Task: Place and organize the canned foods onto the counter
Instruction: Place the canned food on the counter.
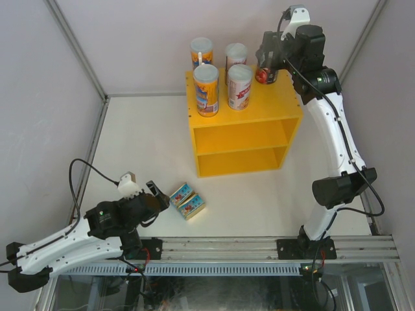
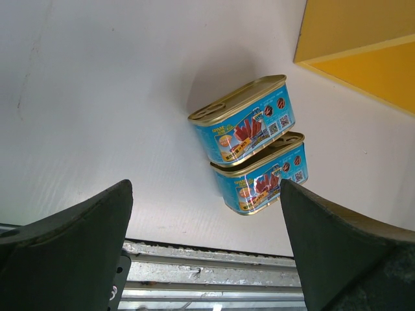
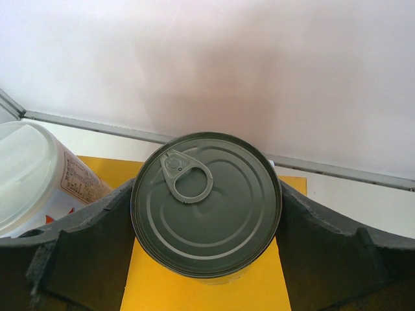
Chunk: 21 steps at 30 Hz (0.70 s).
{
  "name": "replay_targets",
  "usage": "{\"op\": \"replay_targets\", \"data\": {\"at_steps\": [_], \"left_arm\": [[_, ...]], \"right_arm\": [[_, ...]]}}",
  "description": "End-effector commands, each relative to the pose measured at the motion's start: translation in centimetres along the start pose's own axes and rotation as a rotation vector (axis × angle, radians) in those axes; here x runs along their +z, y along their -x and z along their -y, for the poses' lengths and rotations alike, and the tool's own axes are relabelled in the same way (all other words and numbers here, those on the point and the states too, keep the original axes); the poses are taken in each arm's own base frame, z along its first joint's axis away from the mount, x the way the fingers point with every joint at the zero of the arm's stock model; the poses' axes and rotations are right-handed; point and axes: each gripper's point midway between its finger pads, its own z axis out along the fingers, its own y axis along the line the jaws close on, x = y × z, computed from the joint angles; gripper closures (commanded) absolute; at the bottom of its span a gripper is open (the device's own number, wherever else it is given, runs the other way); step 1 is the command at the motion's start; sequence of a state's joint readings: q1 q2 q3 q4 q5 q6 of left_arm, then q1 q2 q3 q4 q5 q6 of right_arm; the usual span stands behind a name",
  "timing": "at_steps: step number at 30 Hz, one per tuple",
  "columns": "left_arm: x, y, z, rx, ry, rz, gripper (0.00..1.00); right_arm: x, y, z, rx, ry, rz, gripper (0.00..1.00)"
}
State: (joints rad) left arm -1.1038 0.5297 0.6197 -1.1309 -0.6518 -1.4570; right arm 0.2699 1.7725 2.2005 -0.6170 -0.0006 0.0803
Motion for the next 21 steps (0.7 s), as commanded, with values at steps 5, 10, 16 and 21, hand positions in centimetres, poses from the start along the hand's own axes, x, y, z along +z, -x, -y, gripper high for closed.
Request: {"op": "replay_targets", "data": {"at_steps": [5, 10, 16, 21], "left_arm": [[0.3, 0.3, 0.2, -0.022, -0.006, 0.030, 0.02], [0.3, 0.4, 0.1, -0.025, -0.010, 0.034, 0.02], [0.2, 0.7, 0.2, -0.027, -0.018, 0.043, 0.02], [0.2, 0.7, 0.2, -0.028, -0.022, 0.047, 0.02]], "right_arm": [[-1.3, 2.4, -0.4, 0.009, -0.003, 0.081, 0.66], [-1.8, 2.5, -0.4, 0.012, -0.010, 0.081, 0.43], [-2.1, 2.4, -0.5, 0.021, -0.004, 0.076, 0.34], [-1.8, 1.8, -0.6, 0.024, 0.002, 0.060, 0.28]]}}
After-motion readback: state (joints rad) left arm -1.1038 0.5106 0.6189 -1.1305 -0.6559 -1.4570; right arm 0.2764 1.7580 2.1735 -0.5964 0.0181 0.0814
